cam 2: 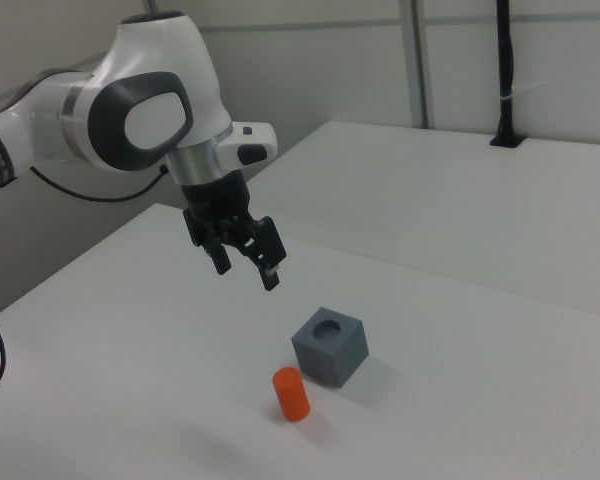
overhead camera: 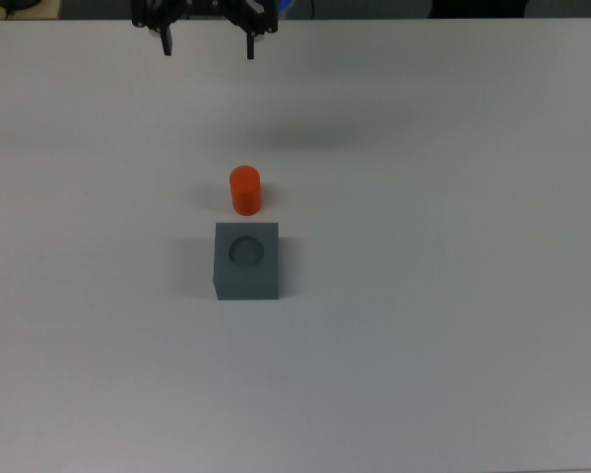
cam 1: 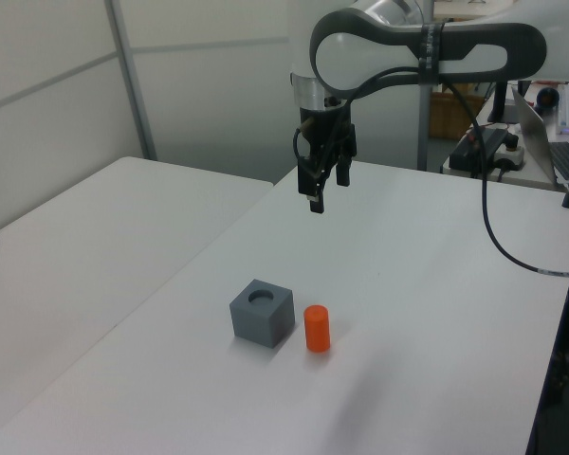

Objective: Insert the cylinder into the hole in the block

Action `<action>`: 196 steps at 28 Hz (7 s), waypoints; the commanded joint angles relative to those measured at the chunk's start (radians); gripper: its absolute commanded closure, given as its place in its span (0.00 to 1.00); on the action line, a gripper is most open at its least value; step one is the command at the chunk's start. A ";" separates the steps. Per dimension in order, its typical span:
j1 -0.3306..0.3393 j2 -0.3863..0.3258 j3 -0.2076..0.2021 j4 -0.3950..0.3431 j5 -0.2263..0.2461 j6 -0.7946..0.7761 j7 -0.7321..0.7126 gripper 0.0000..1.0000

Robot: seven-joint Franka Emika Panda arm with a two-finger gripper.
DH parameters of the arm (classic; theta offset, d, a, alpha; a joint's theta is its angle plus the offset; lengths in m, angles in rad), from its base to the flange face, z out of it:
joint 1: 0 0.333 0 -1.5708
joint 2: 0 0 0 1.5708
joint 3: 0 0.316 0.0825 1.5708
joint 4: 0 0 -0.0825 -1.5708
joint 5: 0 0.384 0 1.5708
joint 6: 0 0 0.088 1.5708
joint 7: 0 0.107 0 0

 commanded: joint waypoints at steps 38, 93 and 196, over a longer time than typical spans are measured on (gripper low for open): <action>0.037 0.113 -0.011 -0.371 0.013 0.496 -0.023 0.00; 0.018 0.287 0.009 0.116 -0.006 0.200 0.022 0.97; 0.028 -0.078 0.018 -0.189 0.013 0.137 0.059 0.00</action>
